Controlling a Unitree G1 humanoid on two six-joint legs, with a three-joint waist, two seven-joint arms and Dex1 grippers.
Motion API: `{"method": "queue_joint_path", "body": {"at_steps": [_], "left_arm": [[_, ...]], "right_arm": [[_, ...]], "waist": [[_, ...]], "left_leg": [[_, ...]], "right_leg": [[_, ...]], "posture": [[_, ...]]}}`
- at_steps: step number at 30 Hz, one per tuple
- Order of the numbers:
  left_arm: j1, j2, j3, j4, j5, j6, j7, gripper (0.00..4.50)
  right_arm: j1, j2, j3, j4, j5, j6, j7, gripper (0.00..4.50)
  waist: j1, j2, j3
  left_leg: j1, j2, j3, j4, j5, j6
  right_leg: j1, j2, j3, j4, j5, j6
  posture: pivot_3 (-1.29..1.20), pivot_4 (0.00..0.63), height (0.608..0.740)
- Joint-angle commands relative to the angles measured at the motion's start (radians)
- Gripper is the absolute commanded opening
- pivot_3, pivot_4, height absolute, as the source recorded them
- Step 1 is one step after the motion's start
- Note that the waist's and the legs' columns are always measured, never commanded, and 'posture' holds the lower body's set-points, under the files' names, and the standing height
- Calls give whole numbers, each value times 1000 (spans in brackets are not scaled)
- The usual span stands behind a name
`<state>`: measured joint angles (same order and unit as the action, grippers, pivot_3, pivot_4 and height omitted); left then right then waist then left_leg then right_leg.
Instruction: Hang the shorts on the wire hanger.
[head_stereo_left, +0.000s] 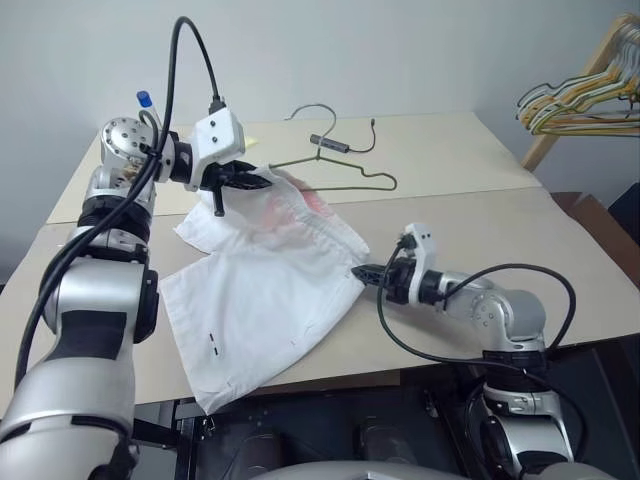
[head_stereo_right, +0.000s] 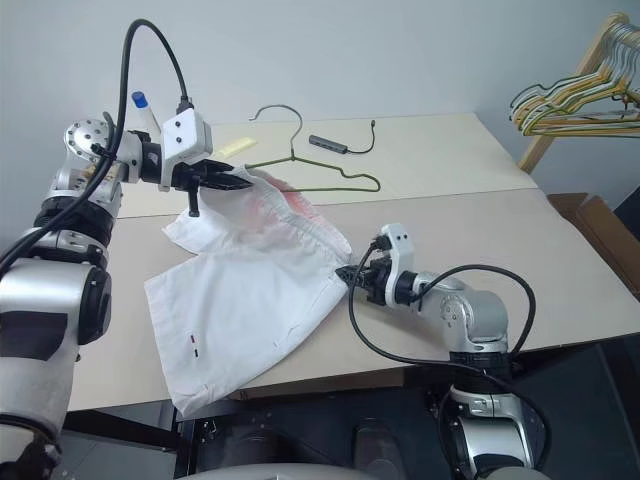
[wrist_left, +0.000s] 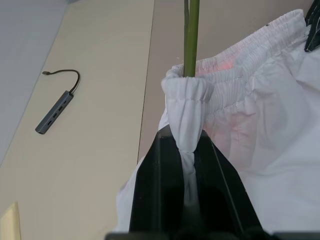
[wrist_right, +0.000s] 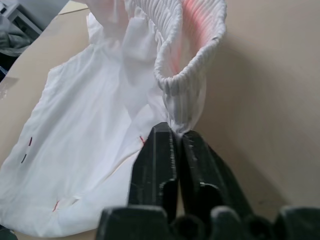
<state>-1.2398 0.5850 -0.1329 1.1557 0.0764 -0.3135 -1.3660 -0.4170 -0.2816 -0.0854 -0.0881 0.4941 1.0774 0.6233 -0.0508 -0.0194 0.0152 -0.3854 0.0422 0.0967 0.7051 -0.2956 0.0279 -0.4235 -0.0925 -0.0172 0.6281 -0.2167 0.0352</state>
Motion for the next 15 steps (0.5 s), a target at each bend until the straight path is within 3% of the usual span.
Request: {"method": "queue_joint_path", "body": {"at_steps": [1, 6, 10, 15], "left_arm": [[-23, 19, 36, -13, -29, -9, -16, 0], [-9, 38, 69, -28, -68, -11, -93, 0], [9, 68, 93, -66, -122, 17, -234, 0], [28, 77, 94, -91, -153, 14, -248, 0]], "right_arm": [[-21, -6, -5, -18, 14, -34, -14, 16], [-37, -68, 2, 25, -44, -118, -23, 16], [-88, -188, -21, 105, -44, -163, 53, 16], [-172, -305, -6, 215, -51, -208, 146, 16]], "waist": [[0, 0, 0], [-3, 0, 0], [-7, 0, 0], [-13, 0, 0]], "left_leg": [[0, 0, 0, 0, 0, 0], [0, 0, 0, 0, 0, 0], [0, 0, 0, 0, 0, 0], [0, 0, 0, 0, 0, 1]], "right_leg": [[0, 0, 0, 0, 0, 0], [0, 0, 0, 0, 0, 0], [0, 0, 0, 0, 0, 0], [0, 0, 0, 0, 0, 0]], "posture": [[-28, 0, 740], [-26, 0, 740], [-25, 0, 740], [-26, 0, 740]]}}
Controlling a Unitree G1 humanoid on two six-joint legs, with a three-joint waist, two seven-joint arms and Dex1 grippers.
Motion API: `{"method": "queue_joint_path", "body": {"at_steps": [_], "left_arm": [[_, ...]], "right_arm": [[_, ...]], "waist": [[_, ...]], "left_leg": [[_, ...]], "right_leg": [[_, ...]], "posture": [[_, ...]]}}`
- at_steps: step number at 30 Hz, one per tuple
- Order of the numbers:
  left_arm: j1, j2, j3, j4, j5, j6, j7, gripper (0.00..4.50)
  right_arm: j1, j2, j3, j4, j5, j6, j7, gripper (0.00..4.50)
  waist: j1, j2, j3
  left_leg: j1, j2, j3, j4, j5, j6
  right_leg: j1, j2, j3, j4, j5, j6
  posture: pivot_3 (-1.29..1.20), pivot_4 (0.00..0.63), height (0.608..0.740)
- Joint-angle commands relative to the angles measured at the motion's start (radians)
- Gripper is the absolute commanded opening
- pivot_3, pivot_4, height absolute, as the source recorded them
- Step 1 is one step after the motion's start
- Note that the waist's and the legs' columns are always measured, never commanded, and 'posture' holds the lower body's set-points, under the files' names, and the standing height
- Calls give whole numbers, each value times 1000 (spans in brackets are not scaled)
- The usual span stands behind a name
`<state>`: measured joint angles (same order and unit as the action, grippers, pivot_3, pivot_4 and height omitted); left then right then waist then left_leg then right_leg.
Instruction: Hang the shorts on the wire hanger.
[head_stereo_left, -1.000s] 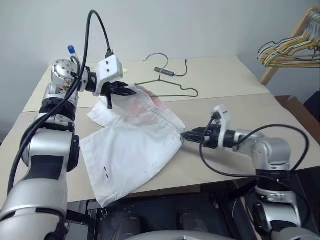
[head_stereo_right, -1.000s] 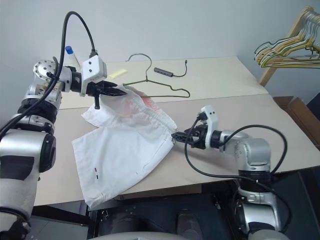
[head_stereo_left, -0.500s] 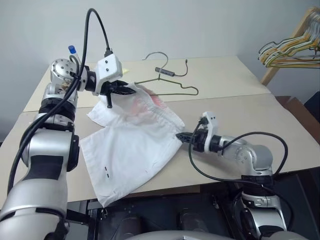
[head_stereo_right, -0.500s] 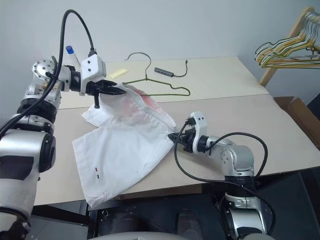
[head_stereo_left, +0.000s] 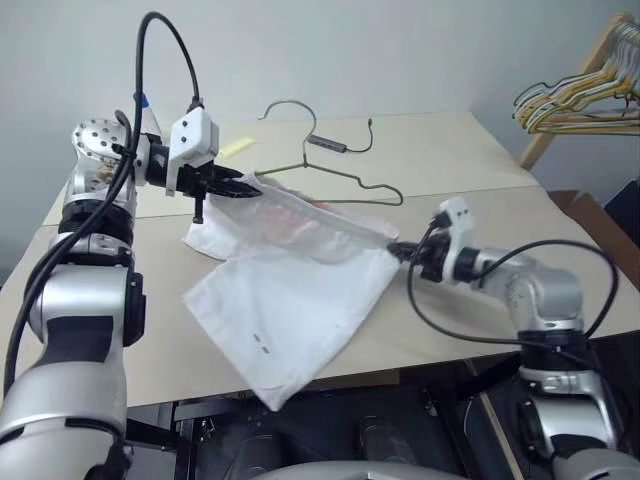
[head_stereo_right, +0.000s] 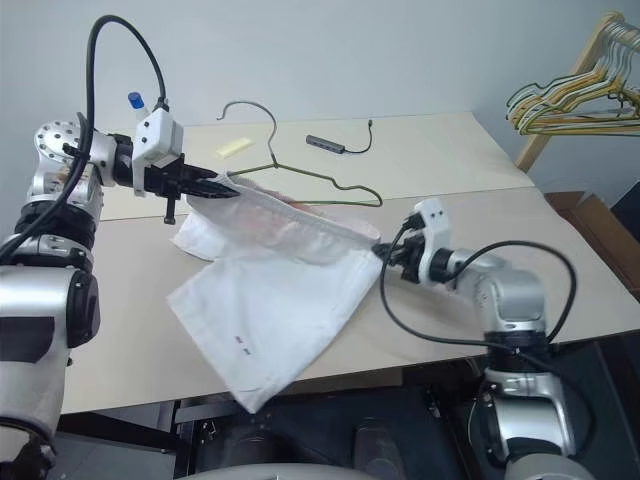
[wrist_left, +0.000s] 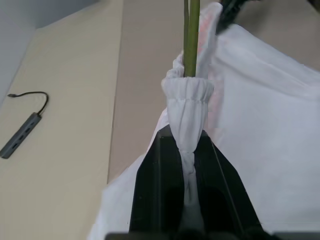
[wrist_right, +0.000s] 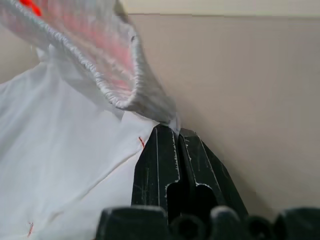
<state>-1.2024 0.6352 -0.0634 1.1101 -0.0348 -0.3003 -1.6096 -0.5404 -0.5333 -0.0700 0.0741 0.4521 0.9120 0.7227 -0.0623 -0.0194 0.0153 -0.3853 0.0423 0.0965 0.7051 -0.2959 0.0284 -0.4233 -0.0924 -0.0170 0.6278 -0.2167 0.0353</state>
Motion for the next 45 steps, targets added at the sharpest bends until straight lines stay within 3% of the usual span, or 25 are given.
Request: {"method": "queue_joint_path", "body": {"at_steps": [1, 20, 32, 45], "left_arm": [[-7, 27, 22, -49, -46, 3, -5, 0], [11, 36, -19, -26, 51, -62, 61, 0], [2, 32, -66, -9, 128, -82, 162, 0], [-7, 9, -56, -21, 104, -91, 147, 0]], "right_arm": [[-61, -65, -19, 71, -11, -50, 58, 16], [-148, -206, 75, 122, -86, -158, 202, 16], [-267, -303, 227, -77, -202, -240, 309, 16], [-397, -227, 350, -50, -352, -379, 323, 16]], "waist": [[-3, 0, 0], [-5, 0, 0], [-5, 0, 0], [-5, 0, 0]], "left_leg": [[0, 0, 0, 0, 0, 0], [0, 0, 0, 0, 0, 0], [0, 0, 0, 0, 0, 0], [-1, 0, 2, 0, 0, 0]], "right_leg": [[0, 0, 0, 0, 0, 0], [0, 0, 0, 0, 0, 0], [-1, 0, 1, 1, 0, 0], [-2, 0, 0, 1, 0, 0]], "posture": [[-25, 0, 740], [-27, 0, 740], [-24, 0, 740], [-24, 0, 740]]}}
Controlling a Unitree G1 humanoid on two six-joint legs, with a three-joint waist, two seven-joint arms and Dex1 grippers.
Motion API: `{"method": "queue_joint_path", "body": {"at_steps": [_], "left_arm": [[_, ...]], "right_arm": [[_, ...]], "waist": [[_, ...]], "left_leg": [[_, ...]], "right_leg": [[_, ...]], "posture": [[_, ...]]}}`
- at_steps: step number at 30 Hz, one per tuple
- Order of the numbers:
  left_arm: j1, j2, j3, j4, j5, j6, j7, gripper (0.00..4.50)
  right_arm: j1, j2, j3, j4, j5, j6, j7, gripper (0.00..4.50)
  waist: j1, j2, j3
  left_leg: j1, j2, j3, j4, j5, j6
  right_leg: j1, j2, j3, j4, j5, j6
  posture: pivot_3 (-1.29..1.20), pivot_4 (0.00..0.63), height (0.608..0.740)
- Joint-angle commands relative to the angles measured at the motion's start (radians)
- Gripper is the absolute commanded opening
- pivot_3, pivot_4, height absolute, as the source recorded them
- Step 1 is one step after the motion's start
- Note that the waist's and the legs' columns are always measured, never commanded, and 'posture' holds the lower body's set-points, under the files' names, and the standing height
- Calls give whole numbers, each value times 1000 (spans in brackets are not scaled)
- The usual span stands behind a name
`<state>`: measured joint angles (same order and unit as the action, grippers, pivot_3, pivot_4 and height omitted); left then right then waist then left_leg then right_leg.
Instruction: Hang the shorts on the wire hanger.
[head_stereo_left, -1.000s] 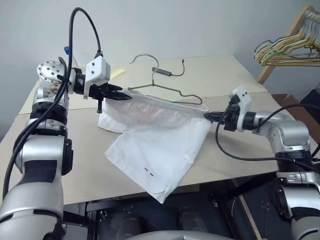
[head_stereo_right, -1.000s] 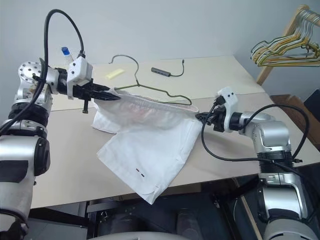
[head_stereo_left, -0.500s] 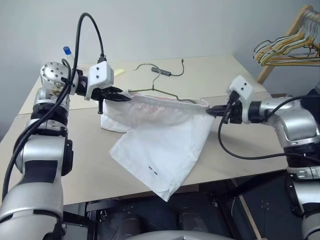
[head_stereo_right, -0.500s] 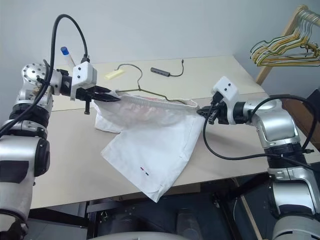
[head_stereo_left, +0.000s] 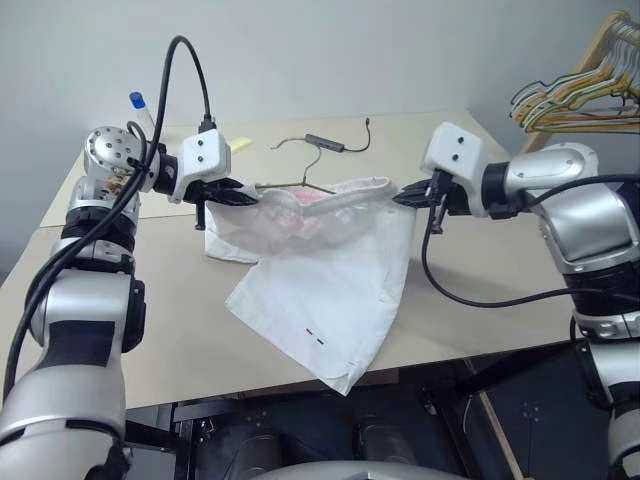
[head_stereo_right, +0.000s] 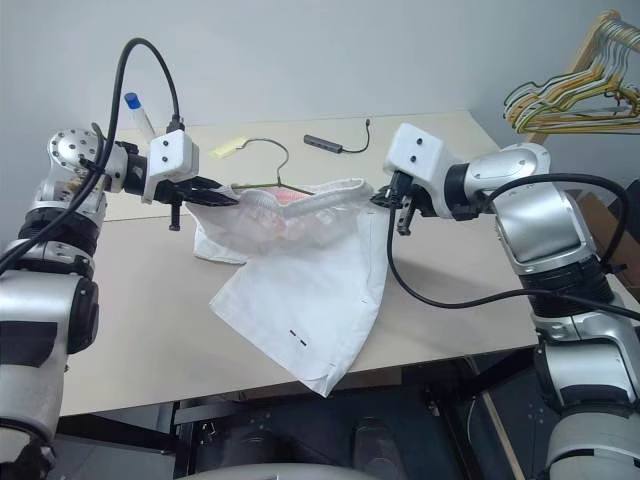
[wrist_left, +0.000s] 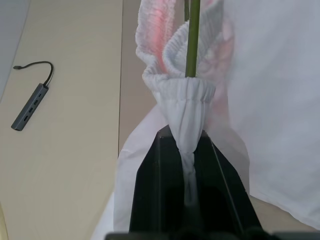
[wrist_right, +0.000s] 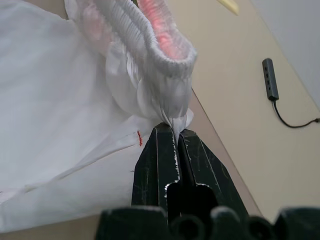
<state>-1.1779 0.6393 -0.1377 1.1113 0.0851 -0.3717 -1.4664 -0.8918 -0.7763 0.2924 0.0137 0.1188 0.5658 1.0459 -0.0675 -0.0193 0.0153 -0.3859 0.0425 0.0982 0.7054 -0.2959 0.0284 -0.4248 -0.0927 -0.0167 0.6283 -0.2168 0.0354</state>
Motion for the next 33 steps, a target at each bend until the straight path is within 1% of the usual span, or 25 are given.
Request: {"method": "queue_joint_path", "body": {"at_steps": [1, 10, 14, 19, 29, 32, 33], "left_arm": [[-31, 5, 17, -23, -15, -19, 4, 0], [-17, 2, 25, -37, -36, -20, -3, 0], [-12, 4, 31, -52, -53, -13, -27, 0], [-7, 4, 34, -64, -64, -7, -37, 0], [3, 10, 34, -78, -77, -6, -44, 0], [5, 6, 40, -80, -88, -5, -53, 0], [5, 6, 41, -81, -88, -8, -55, 0]], "right_arm": [[-50, 22, -10, 12, -21, -44, 8, 16], [-35, 59, 25, 27, -84, -164, 38, 16], [-34, 70, 42, 59, -117, -200, 40, 1022], [-38, 103, 45, 109, -146, -224, 33, 2734], [-43, 172, -8, 149, -66, -114, 73, 2734], [-48, 183, -22, 161, -40, -82, 83, 2133], [-49, 187, -27, 166, -32, -75, 84, 1771]], "waist": [[0, 0, 0], [0, 0, 0], [0, 0, 0], [-1, 0, 0], [-1, 0, 0], [0, 0, 0], [0, 0, 0]], "left_leg": [[0, 0, 0, 0, 0, 0], [0, 0, 0, 0, 0, 0], [0, 0, 0, 0, 0, -1], [0, 0, 0, 0, 1, -2], [0, 0, 0, 0, 1, -2], [0, 0, 0, 0, 2, -3], [0, 0, 0, 0, 2, -3]], "right_leg": [[0, 0, 0, 0, 0, 0], [0, 0, 0, 0, 0, 0], [0, 0, 0, 0, 0, 0], [0, 0, 0, 0, 0, 0], [0, 0, 0, 0, 0, 0], [0, 0, 0, 0, 0, 0], [0, 0, 0, 0, 0, 0]], "posture": [[-23, 0, 740], [-24, 0, 740], [-22, 0, 740], [-22, 0, 740], [-16, 0, 740], [-16, 0, 740], [-16, 0, 740]]}}
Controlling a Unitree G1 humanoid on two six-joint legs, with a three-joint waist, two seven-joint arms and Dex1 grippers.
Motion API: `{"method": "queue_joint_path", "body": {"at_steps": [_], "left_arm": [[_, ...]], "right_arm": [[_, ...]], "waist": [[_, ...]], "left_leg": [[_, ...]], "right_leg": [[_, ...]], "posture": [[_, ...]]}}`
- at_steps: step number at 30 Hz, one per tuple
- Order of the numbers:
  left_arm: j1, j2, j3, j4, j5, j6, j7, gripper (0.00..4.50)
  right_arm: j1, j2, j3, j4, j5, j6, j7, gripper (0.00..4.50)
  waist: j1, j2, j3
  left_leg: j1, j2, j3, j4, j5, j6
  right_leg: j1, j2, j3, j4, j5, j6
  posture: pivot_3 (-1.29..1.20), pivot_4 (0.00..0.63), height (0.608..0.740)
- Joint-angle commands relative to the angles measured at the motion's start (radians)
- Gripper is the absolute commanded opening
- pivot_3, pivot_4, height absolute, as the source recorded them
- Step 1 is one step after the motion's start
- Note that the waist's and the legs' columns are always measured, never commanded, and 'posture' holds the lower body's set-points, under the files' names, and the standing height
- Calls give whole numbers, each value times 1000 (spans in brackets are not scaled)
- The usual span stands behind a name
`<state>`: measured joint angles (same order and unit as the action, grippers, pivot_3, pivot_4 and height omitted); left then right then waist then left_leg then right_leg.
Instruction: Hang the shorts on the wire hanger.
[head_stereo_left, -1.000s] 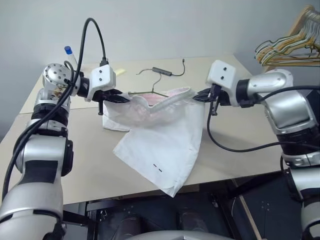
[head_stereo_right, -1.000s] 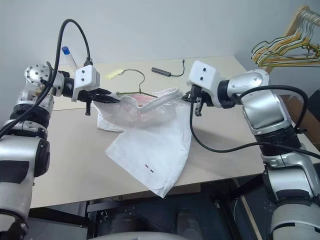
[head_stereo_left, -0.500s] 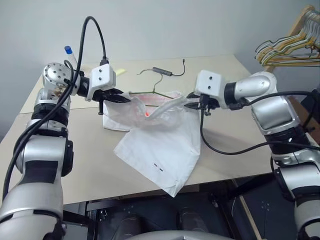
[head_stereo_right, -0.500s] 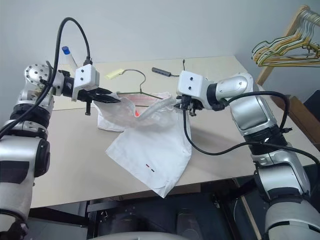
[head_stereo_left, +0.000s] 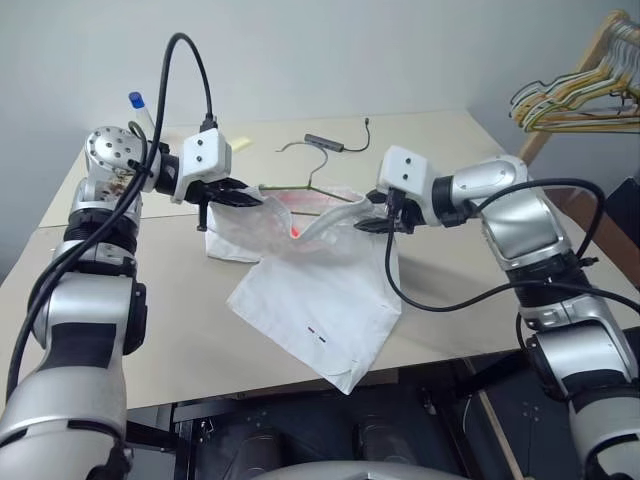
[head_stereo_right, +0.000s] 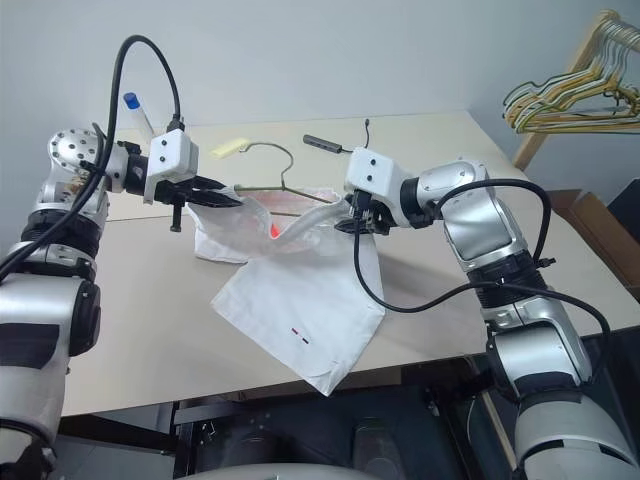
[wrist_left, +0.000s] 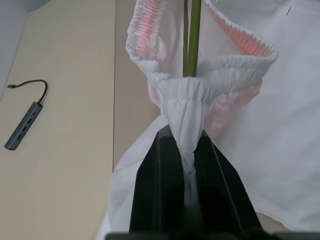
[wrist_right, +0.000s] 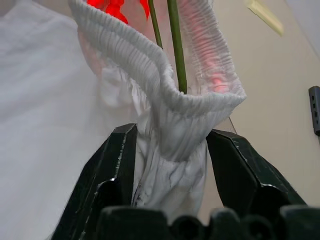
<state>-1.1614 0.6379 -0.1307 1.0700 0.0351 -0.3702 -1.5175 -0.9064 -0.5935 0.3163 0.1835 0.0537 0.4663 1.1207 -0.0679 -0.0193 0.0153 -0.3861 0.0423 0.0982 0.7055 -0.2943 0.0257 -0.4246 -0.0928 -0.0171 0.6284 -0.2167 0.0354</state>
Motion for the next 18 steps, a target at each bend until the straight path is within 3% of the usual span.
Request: {"method": "queue_joint_path", "body": {"at_steps": [1, 5, 11, 18], "left_arm": [[-11, 6, 38, -40, -44, -8, -9, 0], [-15, 3, 51, -45, -61, 8, -29, 0], [-14, 3, 59, -30, -60, 2, -14, 0], [-20, -5, 83, 3, -58, 2, 49, 2113]], "right_arm": [[-36, 7, -53, 0, 38, 29, 9, 1501], [-34, 16, -52, 15, 28, 28, 4, 134], [-26, 22, -53, 12, 23, 13, 3, 23], [-20, 24, -61, 12, 21, 22, -14, 0]], "waist": [[0, 0, 0], [-1, 0, 0], [-1, 0, 0], [-1, 0, 0]], "left_leg": [[0, 0, 0, 0, 0, 0], [0, 0, 0, 0, 0, 0], [0, 0, 0, 0, 0, 0], [0, 0, 0, 0, 0, 0]], "right_leg": [[0, 0, 0, 0, 0, 0], [0, 0, 0, 0, 0, 0], [0, 0, 0, 0, 0, 0], [0, 0, 0, 0, 0, 0]], "posture": [[-17, 0, 740], [-16, 0, 740], [-15, 0, 740], [-16, 0, 740]]}}
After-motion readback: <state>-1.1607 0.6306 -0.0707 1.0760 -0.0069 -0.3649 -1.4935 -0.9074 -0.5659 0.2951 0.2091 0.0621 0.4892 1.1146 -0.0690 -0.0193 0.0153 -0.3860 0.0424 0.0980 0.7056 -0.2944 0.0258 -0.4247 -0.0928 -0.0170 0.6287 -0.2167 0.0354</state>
